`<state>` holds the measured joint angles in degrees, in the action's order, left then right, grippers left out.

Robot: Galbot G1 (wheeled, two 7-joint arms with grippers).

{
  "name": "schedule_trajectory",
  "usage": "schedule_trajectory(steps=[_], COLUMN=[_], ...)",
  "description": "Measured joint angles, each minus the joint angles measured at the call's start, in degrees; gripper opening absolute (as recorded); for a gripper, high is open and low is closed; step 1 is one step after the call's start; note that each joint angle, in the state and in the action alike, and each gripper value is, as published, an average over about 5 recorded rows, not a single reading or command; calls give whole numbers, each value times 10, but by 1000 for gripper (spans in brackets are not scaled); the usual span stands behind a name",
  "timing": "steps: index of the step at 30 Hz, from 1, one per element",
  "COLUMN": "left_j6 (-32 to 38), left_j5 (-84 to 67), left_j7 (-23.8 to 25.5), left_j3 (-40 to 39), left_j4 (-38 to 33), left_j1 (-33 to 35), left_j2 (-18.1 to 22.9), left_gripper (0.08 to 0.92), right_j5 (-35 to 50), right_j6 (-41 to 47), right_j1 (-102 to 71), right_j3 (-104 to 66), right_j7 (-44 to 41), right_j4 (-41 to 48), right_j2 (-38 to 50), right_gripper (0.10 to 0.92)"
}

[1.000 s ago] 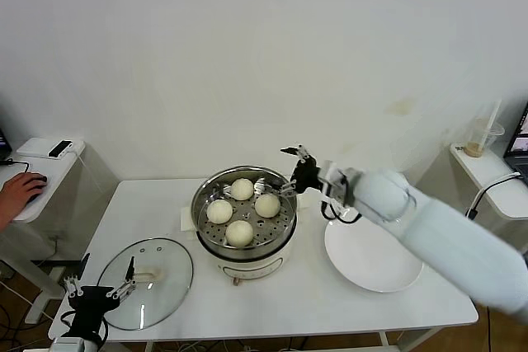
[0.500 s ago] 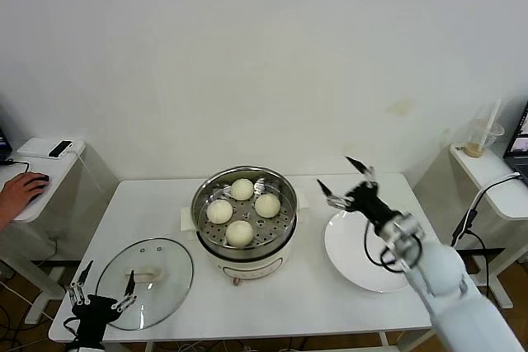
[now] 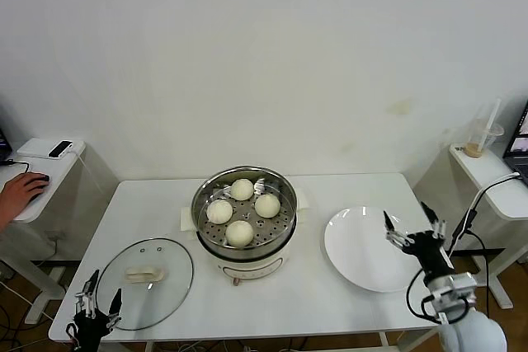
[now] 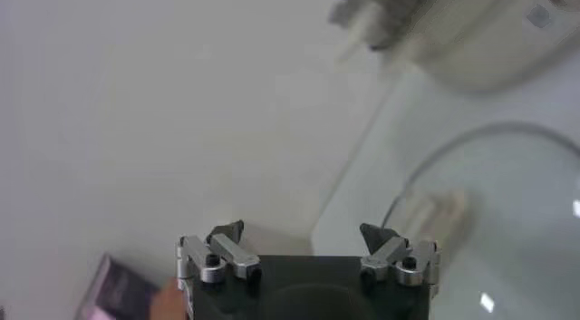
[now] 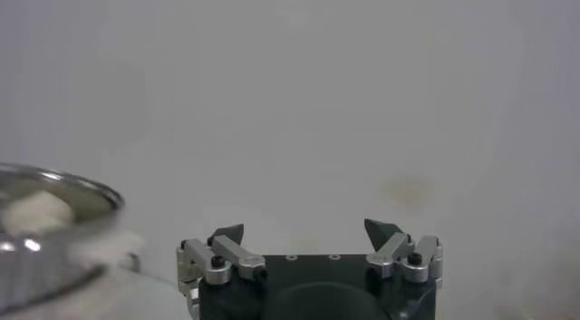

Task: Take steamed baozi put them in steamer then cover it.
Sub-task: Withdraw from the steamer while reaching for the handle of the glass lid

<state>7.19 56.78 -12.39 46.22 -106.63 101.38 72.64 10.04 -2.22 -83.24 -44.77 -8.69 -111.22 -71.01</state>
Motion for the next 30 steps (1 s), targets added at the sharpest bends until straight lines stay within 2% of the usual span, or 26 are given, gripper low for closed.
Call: schedule_trajectory(steps=[11,30], left_j6=[-6,-12], left_j5=[102,144], left_j7=[-7,-2], left_j3=[-31,-77], left_j4=[48,116], left_j1=[-40,-114], left_j2=[-29,-63], left_gripper=[823,823], right_j5=[-35,-70], right_j6=[-17,-28], right_j1=[-57,-107], right_j3=[-39,-70], right_j7=[15,24], right_j4=[-17,-32], right_j2=[-49,-89], right_gripper=[823,823])
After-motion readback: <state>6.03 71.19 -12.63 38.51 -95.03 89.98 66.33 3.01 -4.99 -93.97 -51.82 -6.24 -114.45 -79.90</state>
